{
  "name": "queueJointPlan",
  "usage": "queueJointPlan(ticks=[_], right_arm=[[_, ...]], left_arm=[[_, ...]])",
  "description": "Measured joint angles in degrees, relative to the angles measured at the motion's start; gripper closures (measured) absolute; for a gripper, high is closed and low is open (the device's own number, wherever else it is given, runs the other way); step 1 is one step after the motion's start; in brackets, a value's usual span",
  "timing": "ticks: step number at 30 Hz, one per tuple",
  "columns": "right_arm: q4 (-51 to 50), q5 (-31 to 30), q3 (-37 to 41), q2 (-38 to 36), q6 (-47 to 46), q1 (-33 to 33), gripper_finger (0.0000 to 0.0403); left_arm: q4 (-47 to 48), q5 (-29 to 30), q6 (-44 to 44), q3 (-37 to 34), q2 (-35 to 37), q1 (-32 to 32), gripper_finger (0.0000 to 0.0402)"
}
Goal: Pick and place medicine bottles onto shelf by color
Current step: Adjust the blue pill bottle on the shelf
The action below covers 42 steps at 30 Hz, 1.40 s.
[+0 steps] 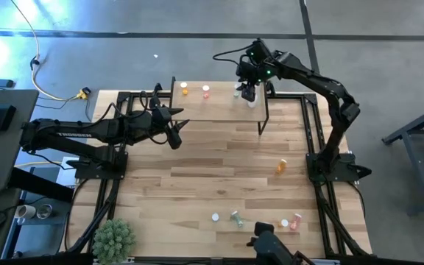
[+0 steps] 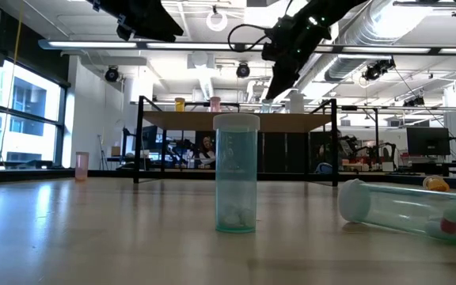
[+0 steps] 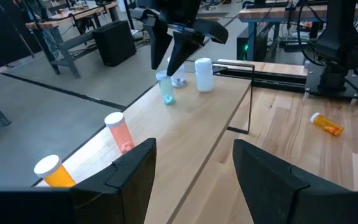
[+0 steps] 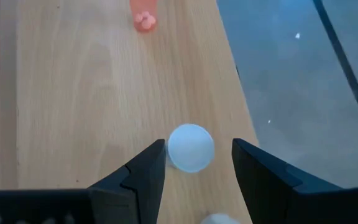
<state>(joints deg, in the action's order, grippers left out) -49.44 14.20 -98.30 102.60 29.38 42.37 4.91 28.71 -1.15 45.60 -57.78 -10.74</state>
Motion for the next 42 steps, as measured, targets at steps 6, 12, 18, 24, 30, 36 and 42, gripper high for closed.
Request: queueJointPlan(ticks=[6,12,18,24,30,36,42], right_arm=[[-1.0,0.0,0.0,0.1,-1.1,0.0,0.0226],[-0.9,-0.2,0.0,0.2,-4.3,0.0,0.0226],[-0.9,-1.0,0.0,0.2,-6.5,-0.3,0.0226],[-0.7,-1.3,0.0,0.2,-7.7,-0.9,0.0226],[0.8,-2.5,0.0,0.3,-9.0,-1.2,0.0226],[0.8,-4.3,0.0,1.6,-9.1,-1.7,0.0226],[0.8,-4.9,0.0,1.7,-9.0,-1.9,0.0226]], left_arm=[[0.0,0.0,0.0,0.0,0.0,0.0,0.0197],[0.0,0.0,0.0,0.0,0.0,0.0,0.0197],[0.0,0.0,0.0,0.0,0.0,0.0,0.0197],[0.0,0.0,0.1,0.0,0.0,0.0,0.0197],[0.0,0.0,0.4,0.0,0.0,0.0,0.0197],[0.0,0.0,0.5,0.0,0.0,0.0,0.0197],[0.0,0.0,0.5,0.0,0.0,0.0,0.0197]])
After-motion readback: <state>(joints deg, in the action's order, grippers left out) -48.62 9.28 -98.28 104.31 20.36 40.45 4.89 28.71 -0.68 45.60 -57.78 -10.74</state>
